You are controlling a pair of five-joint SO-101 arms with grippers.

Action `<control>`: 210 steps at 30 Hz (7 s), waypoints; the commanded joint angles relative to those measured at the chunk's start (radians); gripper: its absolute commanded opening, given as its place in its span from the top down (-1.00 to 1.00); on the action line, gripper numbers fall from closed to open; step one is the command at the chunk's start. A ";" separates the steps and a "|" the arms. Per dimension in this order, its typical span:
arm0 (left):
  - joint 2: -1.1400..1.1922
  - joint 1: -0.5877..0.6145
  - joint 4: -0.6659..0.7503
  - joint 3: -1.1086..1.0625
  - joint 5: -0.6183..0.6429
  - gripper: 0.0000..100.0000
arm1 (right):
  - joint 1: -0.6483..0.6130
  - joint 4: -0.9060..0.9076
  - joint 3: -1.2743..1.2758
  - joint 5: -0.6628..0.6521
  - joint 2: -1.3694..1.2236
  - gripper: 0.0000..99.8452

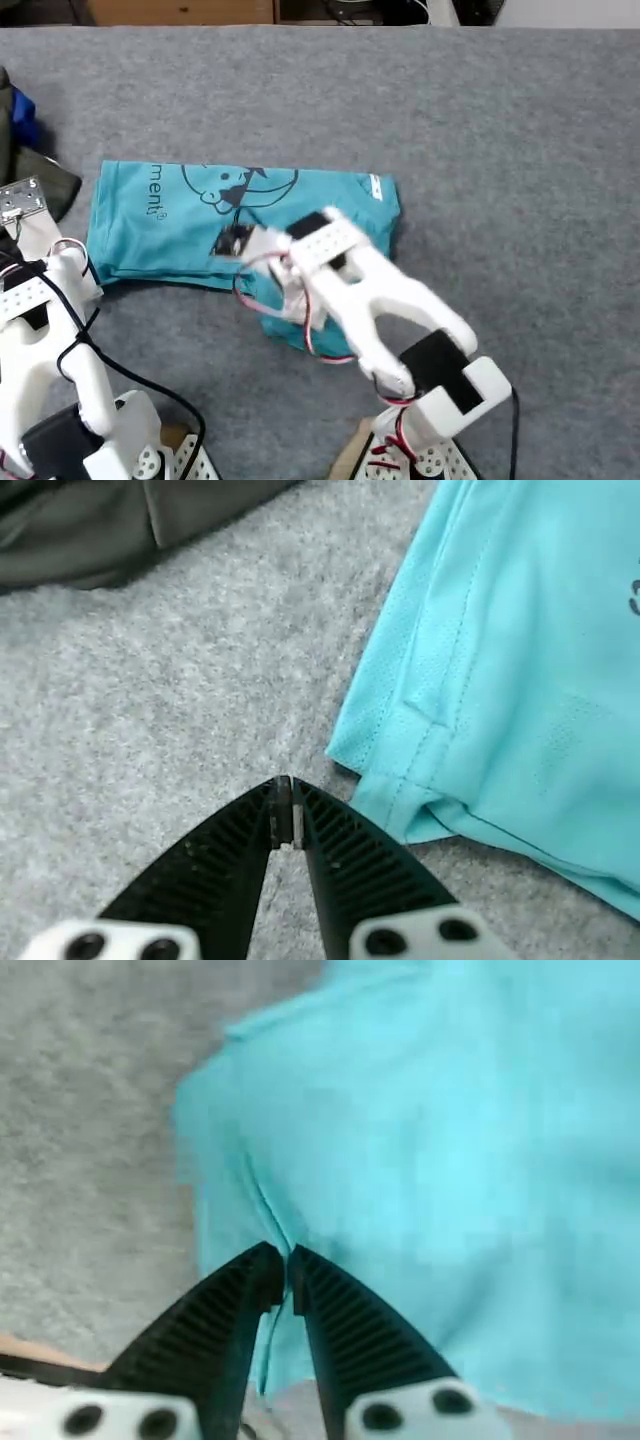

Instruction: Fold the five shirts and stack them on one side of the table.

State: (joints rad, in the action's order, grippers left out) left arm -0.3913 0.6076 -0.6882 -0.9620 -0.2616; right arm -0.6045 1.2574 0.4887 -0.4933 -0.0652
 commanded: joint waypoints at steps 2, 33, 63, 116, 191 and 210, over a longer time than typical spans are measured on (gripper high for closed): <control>-0.025 0.011 0.014 -0.002 0.009 0.96 | 0.084 0.068 -0.214 -0.061 -0.010 0.99; -0.025 0.011 0.015 -0.002 0.009 0.96 | 0.202 0.525 -1.570 -0.207 -0.803 0.75; -0.025 0.009 0.015 -0.002 0.009 0.96 | 0.122 0.350 -0.650 -0.170 -0.240 0.68; -0.025 0.009 0.017 -0.012 0.008 0.96 | 0.085 -0.005 -0.268 -0.123 -0.131 0.71; 0.076 -0.153 -0.288 0.505 0.006 0.64 | 0.352 0.420 -0.926 0.121 -0.197 0.68; 1.033 -0.127 -0.810 1.562 -0.020 0.63 | 0.354 0.462 -0.940 0.034 -0.219 0.68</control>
State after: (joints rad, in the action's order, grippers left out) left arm 0.5769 0.4695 -1.4354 0.4266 -0.2708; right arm -0.2670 1.7116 -0.4043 -0.4442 -0.2908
